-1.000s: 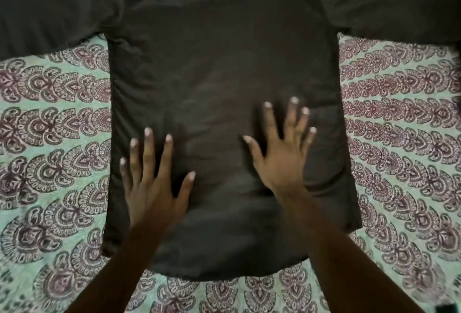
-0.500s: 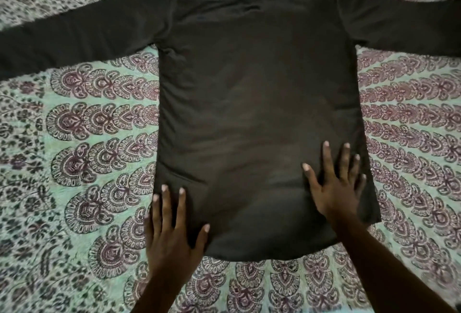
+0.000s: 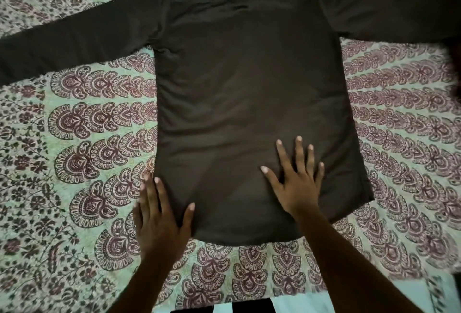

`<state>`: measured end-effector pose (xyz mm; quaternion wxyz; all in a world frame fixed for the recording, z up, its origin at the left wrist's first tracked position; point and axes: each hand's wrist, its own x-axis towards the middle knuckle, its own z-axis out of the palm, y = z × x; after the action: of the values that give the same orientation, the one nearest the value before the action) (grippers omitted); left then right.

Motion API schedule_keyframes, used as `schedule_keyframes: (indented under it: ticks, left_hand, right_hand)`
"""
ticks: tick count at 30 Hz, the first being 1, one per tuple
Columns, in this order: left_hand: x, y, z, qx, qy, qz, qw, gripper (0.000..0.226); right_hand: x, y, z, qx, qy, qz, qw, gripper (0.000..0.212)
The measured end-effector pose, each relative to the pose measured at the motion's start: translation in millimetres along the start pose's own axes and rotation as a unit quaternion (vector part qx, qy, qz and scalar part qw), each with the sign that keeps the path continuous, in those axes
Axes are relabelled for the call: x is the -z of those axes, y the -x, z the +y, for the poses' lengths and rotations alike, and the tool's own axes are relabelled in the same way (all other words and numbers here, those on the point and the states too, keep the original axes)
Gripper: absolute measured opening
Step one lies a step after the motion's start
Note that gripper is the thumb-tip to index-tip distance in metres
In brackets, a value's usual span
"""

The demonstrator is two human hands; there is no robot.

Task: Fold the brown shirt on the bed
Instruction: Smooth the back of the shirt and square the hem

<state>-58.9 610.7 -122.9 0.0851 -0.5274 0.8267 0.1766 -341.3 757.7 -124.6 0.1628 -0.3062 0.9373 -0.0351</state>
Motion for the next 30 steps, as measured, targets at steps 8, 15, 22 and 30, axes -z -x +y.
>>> schedule_keyframes:
  ticks: [8,15,22,30]
  left_hand:
    - [25,-41,58,-0.098,-0.012,0.07,0.993,0.085]
    - [-1,-66,69,-0.104,-0.059,0.048,0.992,0.085]
    - [-5,19,20,-0.115,-0.07,0.003,0.991,0.095]
    - [-2,-37,85,-0.199,-0.049,0.053,0.977,0.079]
  right_hand:
    - [3,5,-6,-0.041,0.0,0.068,0.997,0.08]
    - [-9,-13,-6,0.09,0.03,0.032,0.995,0.07]
    - [15,27,98,-0.159,-0.038,0.024,0.986,0.072]
    - [20,-27,41,0.026,-0.024,0.082,0.996,0.074]
